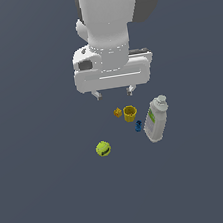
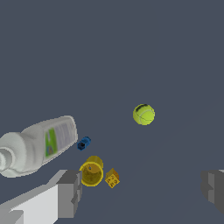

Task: Pick up a designated object from a clutter of objects.

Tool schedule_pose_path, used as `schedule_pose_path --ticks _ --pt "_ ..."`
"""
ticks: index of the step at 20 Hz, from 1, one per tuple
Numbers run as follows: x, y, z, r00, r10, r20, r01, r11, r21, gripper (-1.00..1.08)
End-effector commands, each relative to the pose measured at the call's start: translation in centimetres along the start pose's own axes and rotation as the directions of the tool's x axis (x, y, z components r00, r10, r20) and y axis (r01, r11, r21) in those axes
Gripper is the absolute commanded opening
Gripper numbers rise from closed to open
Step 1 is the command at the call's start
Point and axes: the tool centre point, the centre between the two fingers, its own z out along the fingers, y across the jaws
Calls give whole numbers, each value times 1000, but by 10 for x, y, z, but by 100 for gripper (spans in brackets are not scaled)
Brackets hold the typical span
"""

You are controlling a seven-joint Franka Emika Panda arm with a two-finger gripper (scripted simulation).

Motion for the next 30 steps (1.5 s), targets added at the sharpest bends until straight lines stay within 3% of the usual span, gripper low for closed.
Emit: schedule_pose_path --ticks 1,10,17,24,30 --pt "0 0 0 1000 0 0 0 1000 0 100" --pt "5 -4 -16 999 14 -37 -13 1000 10 100" --pt "8 -2 -9 999 17 -34 -16 1000 10 100" --pt "21 10 26 999 32 -24 -31 999 13 100" --pt "35 28 79 998 54 -10 -54 998 14 100"
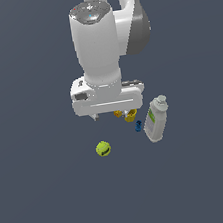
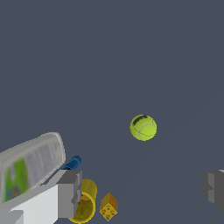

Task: Pick up a designated object from a clutter of objects.

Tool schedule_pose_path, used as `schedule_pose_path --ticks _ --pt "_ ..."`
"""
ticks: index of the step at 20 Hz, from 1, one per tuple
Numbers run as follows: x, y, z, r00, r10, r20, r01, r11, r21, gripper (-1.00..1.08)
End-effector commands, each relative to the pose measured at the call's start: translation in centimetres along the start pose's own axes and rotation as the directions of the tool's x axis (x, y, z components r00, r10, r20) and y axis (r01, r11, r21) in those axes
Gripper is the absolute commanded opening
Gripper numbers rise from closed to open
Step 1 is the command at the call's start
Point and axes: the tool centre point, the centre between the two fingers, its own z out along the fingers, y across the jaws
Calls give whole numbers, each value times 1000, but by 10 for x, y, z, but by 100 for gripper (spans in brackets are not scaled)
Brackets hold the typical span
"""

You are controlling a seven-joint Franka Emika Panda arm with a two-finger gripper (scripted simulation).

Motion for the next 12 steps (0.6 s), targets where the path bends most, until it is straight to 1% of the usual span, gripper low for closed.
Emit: schedule_pose_path --ticks 1,7,12 --pt "5 9 26 1000 11 8 -11 1000 -1 100" --pt "12 33 94 999 38 25 -38 999 -7 100" --pt "12 48 134 998 53 35 -53 998 -14 100"
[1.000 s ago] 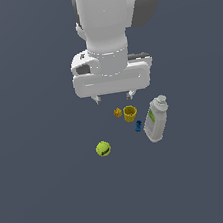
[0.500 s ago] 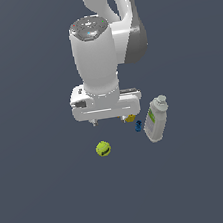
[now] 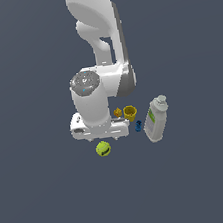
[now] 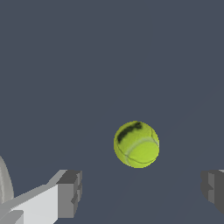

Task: Pick up a designated object from a clutter of objects.

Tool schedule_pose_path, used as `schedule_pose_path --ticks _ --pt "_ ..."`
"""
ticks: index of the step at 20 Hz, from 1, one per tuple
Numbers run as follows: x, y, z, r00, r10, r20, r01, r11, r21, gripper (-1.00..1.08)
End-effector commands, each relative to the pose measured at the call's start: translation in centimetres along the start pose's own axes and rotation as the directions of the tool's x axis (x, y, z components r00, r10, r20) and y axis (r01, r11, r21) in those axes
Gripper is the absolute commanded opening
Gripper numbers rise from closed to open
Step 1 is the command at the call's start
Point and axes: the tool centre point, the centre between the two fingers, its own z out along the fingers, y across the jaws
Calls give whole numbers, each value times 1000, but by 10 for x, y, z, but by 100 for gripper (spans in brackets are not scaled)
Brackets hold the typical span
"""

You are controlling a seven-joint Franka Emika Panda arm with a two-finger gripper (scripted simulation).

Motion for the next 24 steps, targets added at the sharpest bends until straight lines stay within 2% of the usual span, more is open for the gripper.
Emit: schedule_pose_path --ticks 1,7,15,24 --pt "1 6 17 1000 6 3 -6 1000 -3 100" --pt "0 14 41 1000 14 9 -14 1000 -8 100" --pt "-1 15 48 1000 15 10 -15 1000 -8 100" --pt "-2 16 87 1000 15 10 -15 1000 -8 100"
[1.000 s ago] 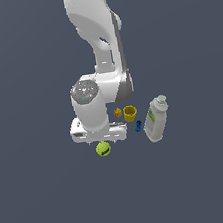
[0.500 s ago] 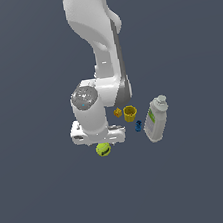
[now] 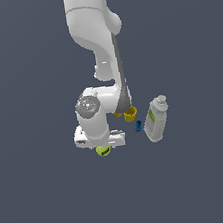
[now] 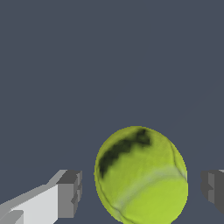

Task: Pick up a designated object from a clutter of objects.

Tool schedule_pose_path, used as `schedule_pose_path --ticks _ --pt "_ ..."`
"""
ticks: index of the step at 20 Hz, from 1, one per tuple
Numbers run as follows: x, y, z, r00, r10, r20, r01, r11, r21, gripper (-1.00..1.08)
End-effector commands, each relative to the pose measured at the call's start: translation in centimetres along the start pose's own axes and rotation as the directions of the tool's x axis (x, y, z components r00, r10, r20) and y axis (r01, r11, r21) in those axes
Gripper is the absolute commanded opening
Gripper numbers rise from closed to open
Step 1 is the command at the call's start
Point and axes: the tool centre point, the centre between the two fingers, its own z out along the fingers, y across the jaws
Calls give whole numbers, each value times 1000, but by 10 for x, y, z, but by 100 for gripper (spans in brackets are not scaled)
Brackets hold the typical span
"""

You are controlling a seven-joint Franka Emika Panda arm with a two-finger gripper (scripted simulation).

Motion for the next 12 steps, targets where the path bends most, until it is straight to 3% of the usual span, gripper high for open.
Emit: schedule_pose_path --ticks 1,5,6,12 --pt "0 0 9 1000 0 -1 0 1000 0 100" --pt "1 0 13 1000 0 -1 0 1000 0 100" --pt "1 0 13 1000 0 -1 0 1000 0 -100" --pt "1 0 13 1000 0 -1 0 1000 0 -100"
